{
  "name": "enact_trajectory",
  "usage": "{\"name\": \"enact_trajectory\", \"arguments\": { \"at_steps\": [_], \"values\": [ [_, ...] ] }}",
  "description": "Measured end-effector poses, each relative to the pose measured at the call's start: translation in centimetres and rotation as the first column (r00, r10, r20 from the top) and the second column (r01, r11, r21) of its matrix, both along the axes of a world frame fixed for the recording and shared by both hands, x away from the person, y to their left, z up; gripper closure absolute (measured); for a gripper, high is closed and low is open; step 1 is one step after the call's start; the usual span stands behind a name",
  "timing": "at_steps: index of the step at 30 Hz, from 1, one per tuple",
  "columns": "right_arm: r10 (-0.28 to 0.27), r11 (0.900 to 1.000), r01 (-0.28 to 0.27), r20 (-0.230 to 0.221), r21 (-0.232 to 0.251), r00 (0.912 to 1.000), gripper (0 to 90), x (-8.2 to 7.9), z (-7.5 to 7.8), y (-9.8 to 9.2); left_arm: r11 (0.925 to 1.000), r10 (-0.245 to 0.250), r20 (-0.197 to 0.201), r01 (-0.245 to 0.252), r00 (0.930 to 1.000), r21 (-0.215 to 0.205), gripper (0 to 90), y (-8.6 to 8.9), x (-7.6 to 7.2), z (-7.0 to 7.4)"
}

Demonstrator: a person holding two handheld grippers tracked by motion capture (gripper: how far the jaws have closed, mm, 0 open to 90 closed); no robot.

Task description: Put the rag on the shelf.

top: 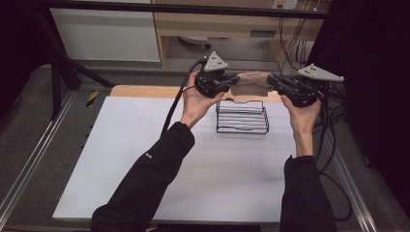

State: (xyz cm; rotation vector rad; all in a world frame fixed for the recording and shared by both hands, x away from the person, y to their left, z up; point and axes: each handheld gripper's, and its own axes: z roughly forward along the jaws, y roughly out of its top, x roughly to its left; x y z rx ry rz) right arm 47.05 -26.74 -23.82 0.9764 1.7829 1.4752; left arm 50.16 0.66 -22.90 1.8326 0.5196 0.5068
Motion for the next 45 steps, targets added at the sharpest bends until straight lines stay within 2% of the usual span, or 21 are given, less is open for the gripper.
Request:
{"name": "enact_trajectory", "arguments": {
  "at_steps": [9,17,19,23,28,33,38,45],
  "values": [
    [0.015,1.000,-0.015,-0.008,-0.009,0.9999,83.2,-0.1,-0.6,-0.1,1.0000,-0.006,-0.026,0.006,0.9996,-0.004,79.7,0.2,-0.1,-0.3],
    [0.027,0.999,-0.027,-0.007,-0.021,0.9996,83.3,-0.2,-0.9,-0.1,0.9997,0.011,-0.039,-0.011,0.9992,-0.020,74.5,0.6,0.1,2.0],
    [0.029,0.999,-0.029,-0.007,-0.020,0.9996,83.3,-0.2,-1.0,-0.1,0.9995,0.017,-0.037,-0.018,0.9992,-0.027,75.4,0.5,0.3,2.6],
    [0.033,0.999,-0.033,-0.007,-0.023,0.9994,83.2,-0.2,-1.1,-0.2,0.9994,0.034,-0.056,-0.034,0.9979,-0.006,80.8,-0.1,0.9,3.2],
    [0.038,0.999,-0.038,-0.008,-0.023,0.9992,83.0,-0.2,-1.2,-0.2,0.9994,0.017,-0.106,-0.013,0.9942,0.034,86.5,-1.1,1.4,2.3],
    [0.046,0.999,-0.046,-0.017,-0.028,0.9988,81.7,-0.3,-1.3,-0.3,0.9984,-0.001,-0.127,0.008,0.9919,0.055,88.9,-1.3,1.3,1.3],
    [0.052,0.998,-0.053,-0.024,-0.029,0.9983,80.5,-0.4,-1.5,-0.4,0.9972,-0.011,-0.133,0.021,0.9911,0.072,89.4,-1.4,1.2,0.5],
    [0.058,0.998,-0.058,-0.024,-0.032,0.9980,74.7,-0.6,-1.2,-0.4,0.9968,-0.012,-0.133,0.022,0.9910,0.077,89.5,-1.3,1.3,0.3]
  ]
}}
